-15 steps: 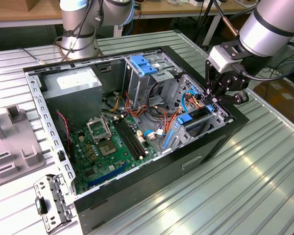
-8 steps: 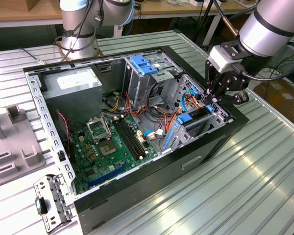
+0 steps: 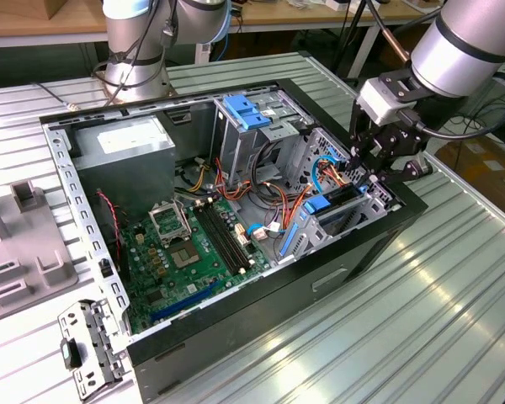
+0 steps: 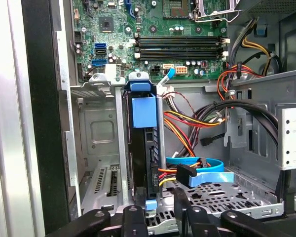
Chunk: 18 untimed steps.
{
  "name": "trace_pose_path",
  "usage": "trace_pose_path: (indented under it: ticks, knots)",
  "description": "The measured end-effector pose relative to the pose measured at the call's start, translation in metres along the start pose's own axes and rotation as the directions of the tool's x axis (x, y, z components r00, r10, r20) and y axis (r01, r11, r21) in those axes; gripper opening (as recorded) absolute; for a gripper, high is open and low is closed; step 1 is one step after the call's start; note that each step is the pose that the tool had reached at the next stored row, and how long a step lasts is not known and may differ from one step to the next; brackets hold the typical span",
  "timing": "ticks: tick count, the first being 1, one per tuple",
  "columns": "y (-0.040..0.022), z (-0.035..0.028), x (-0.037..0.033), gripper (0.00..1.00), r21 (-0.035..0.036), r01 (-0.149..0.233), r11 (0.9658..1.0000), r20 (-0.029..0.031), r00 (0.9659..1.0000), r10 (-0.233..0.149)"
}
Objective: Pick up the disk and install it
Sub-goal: 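Insert the second disk wire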
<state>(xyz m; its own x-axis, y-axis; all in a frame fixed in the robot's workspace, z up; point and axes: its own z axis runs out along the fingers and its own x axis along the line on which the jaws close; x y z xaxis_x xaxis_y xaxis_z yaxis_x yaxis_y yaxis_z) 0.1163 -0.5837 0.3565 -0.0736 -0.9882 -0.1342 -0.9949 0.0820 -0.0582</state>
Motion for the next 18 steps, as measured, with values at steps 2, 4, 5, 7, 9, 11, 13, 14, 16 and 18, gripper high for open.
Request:
trace_pose_path:
  ticks: [2, 4, 5, 7, 9, 11, 13, 14, 16, 18]
  knots:
    - [0.0, -0.004, -0.0016, 0.36, 0.0001, 0.0, 1.0, 0.0002, 1.0, 0.0]
    - [0.0008, -0.006, -0.0046, 0.36, 0.0, 0.0, 1.0, 0.0014, 1.0, 0.0]
    - [0.0011, -0.0059, -0.007, 0.36, 0.0, 0.0, 1.0, 0.0017, 1.0, 0.0]
    - [0.0016, -0.0062, -0.0116, 0.36, 0.0, 0.0, 1.0, 0.0016, 1.0, 0.0]
    - [0.0017, -0.0082, -0.0135, 0.36, -0.0001, 0.0, 1.0, 0.0014, 1.0, 0.0]
    - [0.0023, -0.0107, -0.0157, 0.36, -0.0001, 0.0, 1.0, 0.0018, 1.0, 0.0]
    - [0.0035, -0.0113, -0.0178, 0.36, 0.0, 0.001, 1.0, 0.0018, 1.0, -0.001]
    - [0.0042, -0.0112, -0.0186, 0.36, 0.0, 0.001, 1.0, 0.0018, 1.0, -0.001]
    - [0.0071, -0.0112, -0.0199, 0.36, 0.0, 0.001, 1.0, 0.0021, 1.0, -0.001]
    - [0.0122, -0.0115, -0.02, 0.36, -0.0002, 0.0, 1.0, 0.0045, 1.0, 0.0]
